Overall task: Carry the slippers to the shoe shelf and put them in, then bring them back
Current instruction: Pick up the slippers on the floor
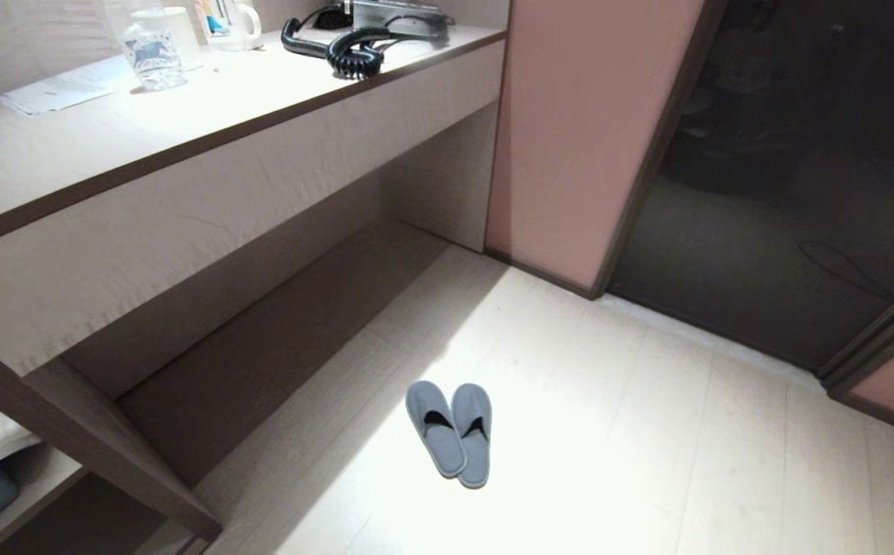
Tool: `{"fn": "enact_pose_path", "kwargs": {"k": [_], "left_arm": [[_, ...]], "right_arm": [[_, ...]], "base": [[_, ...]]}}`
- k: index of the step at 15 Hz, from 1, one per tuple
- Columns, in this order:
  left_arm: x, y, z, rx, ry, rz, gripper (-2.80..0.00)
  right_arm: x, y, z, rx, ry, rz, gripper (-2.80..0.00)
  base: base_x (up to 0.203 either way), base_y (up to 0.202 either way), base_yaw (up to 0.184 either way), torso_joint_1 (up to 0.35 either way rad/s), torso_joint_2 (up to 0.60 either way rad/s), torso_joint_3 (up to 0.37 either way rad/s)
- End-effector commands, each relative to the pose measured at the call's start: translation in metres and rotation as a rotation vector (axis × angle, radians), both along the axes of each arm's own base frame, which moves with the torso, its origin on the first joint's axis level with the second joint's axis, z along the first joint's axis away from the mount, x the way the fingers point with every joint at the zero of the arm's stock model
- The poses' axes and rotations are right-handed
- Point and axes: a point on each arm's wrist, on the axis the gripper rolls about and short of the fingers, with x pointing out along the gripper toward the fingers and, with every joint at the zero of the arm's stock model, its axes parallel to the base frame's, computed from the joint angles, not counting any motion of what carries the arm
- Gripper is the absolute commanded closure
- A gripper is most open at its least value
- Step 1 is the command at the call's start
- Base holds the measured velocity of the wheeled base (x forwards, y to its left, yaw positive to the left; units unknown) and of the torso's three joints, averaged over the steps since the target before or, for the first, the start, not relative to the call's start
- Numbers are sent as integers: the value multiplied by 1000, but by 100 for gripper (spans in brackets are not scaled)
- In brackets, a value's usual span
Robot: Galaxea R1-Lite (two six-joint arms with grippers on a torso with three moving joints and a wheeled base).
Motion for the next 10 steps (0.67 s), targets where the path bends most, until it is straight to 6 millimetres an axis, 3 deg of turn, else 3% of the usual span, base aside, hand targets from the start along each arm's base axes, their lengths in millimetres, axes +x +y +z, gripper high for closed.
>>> {"fn": "enact_pose_path", "kwargs": {"k": [1, 10], "left_arm": [[0, 0, 0, 0, 1, 0, 0], [0, 0, 0, 1, 2, 0, 0]], "right_arm": [[0, 0, 0, 1, 1, 0, 0], [0, 0, 0, 0, 1, 0, 0]], "base": [[0, 0, 0, 5, 2, -204], [0, 0, 0, 4, 3, -195]]}}
